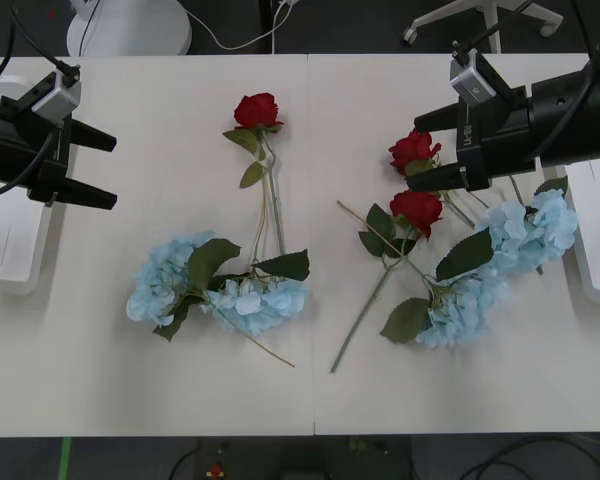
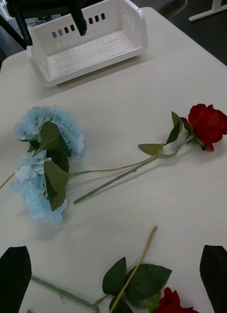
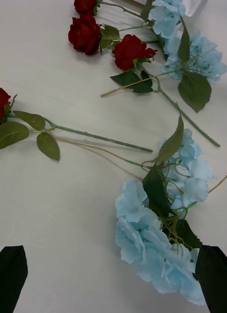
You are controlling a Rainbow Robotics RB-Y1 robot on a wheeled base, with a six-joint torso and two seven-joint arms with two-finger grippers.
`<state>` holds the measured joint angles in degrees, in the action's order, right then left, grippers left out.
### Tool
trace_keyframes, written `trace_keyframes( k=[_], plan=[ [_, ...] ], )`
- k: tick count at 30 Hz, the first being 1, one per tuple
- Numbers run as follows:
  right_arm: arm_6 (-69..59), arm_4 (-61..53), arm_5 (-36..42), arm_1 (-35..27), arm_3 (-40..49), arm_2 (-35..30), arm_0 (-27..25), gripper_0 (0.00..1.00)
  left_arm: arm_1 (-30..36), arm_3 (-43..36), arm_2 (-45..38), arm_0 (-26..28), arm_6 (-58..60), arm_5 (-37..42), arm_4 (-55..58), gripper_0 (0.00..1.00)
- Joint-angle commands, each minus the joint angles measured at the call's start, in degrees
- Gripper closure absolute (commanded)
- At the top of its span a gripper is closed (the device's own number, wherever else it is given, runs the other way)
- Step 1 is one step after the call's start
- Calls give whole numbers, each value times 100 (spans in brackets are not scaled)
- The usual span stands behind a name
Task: Put the red flowers into the right box and the blue flowers into the left box
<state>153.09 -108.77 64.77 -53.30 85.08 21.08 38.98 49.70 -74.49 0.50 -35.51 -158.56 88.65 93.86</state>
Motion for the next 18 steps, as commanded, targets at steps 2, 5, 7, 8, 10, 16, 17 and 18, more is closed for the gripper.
trace_keyframes(
  k=[2, 5, 7, 8, 10, 16, 17, 18],
  plan=[
    [191, 215, 106, -339, 0, 177, 21, 0, 110, -207, -41, -299, 356, 83, -9, 0],
    [191, 365, 158, -480, 9, 300, 162, 0, 259, -400, 64, -360, 356, -40, 62, 0],
    [191, 514, 281, -462, 0, 150, 224, 0, 303, -664, 196, -422, 356, -146, 79, 0],
    [191, 558, 290, -454, 0, 115, 224, 0, 303, -734, 240, -431, 356, -172, 88, 0],
    [-95, 857, 299, -436, 0, 71, 311, 0, 312, -1103, 372, -431, 356, -401, 71, 0],
    [-2635, 1701, 448, -181, -439, 71, 751, 0, 312, -2017, 609, -422, 2549, -840, -466, 0],
    [-3022, 1841, 519, -84, -694, 71, 909, 0, 312, -2184, 618, -422, 3173, -840, -615, 0],
    [-3171, 1929, 563, -41, -844, 71, 1006, 0, 303, -2254, 627, -422, 3525, -840, -703, 0]
  ],
)
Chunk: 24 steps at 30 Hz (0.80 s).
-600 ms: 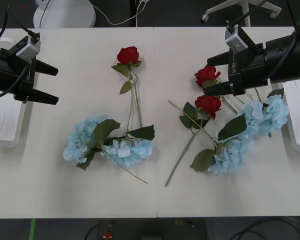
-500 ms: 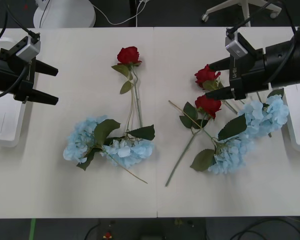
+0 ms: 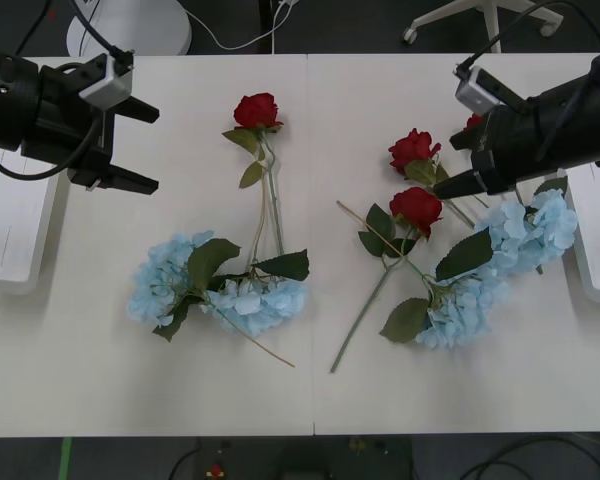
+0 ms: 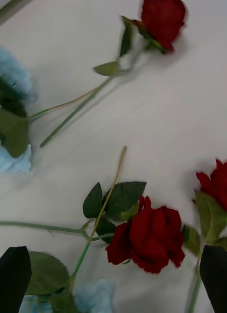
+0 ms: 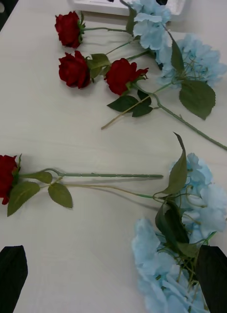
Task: Put the red flowers into the right box and the blue flowers into the left box
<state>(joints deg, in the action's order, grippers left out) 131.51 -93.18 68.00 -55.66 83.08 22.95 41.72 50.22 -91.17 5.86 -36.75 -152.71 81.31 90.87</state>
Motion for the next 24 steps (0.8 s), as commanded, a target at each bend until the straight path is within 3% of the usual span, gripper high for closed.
trace_keyframes(
  k=[1, 9, 17, 24],
  plan=[
    [-1172, 494, 292, 293, -864, -115, 873, 0, 251, -727, 99, -298, 3379, -106, -544, 0],
    [-1620, 1909, 398, 1110, -3430, -115, 2121, 0, 251, -1694, 451, -298, 7237, -54, -1555, 0],
    [-1866, 3509, 37, 1488, -4362, -115, 2411, 0, 251, -2476, 776, -281, 10876, 896, -2355, 0],
    [-2771, 4370, -86, 1796, -4634, -115, 2411, 0, 251, -3109, 996, 62, 12669, 1713, -3137, 0]
  ],
)
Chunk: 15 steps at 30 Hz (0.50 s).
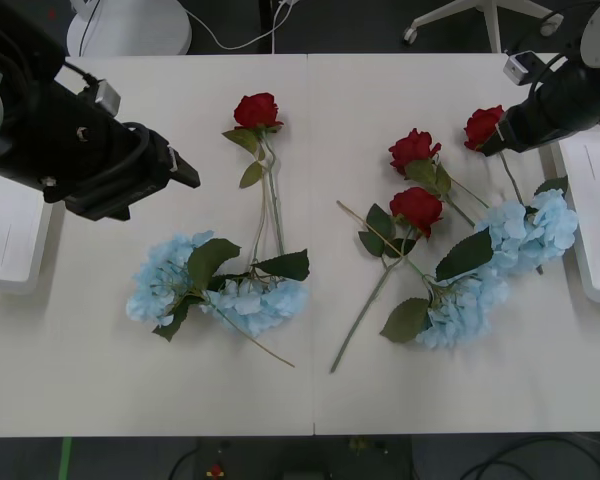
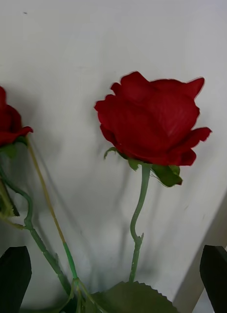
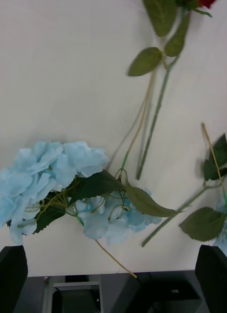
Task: Put the red flowers into the right box and the blue flowers into the left box
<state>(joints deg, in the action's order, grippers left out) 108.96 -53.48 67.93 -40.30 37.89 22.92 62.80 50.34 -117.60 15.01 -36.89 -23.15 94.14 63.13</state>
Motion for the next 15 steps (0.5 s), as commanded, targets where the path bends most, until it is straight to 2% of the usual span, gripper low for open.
trace_keyframes(
  k=[1, 9, 15],
  plan=[
    [-648, 505, -87, 321, -194, -112, 303, 0, 239, -527, 72, 191, -137, 491, -407, 0],
    [-1088, 1217, -333, 725, -519, -112, 303, 0, 239, -809, 37, 1043, 750, 570, -504, 0],
    [-1316, 1709, -614, 936, -730, -129, 303, 0, 81, -905, 37, 1351, 1058, 1177, -328, 0]
  ],
)
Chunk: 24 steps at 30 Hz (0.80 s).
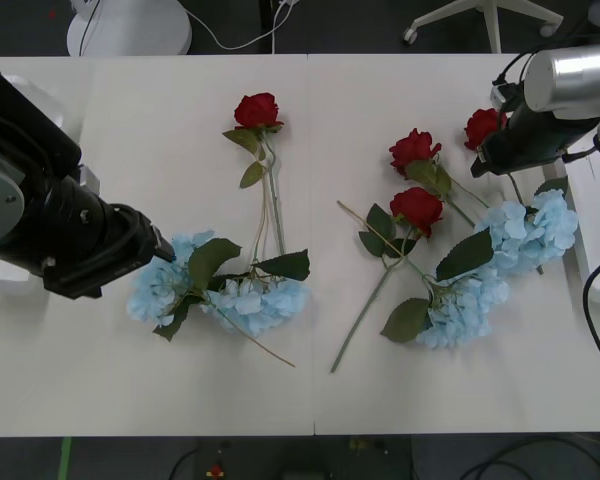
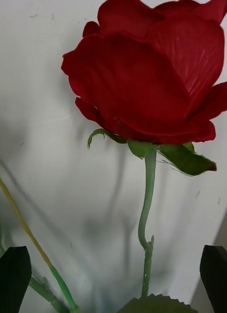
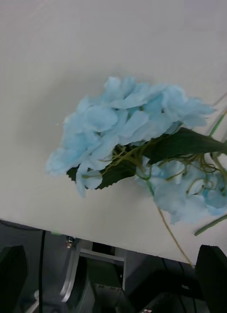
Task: Put the red flowers into the right box and the blue flowers into the left box
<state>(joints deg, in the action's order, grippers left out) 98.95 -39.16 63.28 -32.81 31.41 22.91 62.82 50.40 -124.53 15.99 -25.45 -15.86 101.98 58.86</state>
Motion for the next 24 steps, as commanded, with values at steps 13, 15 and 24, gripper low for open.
trace_keyframes(
  k=[13, 15, 24],
  plan=[
    [-710, 778, -475, 390, -451, -305, 301, 0, -232, -177, 1495, 154, 1155, -143, -841, 0],
    [-719, 778, -457, 407, -469, -305, 301, 0, -267, -107, 1820, 40, 1428, -319, -1078, 0],
    [-772, 822, -457, 539, -636, -366, 301, 0, -1173, 983, 2585, -734, 2131, -697, -1500, 0]
  ],
)
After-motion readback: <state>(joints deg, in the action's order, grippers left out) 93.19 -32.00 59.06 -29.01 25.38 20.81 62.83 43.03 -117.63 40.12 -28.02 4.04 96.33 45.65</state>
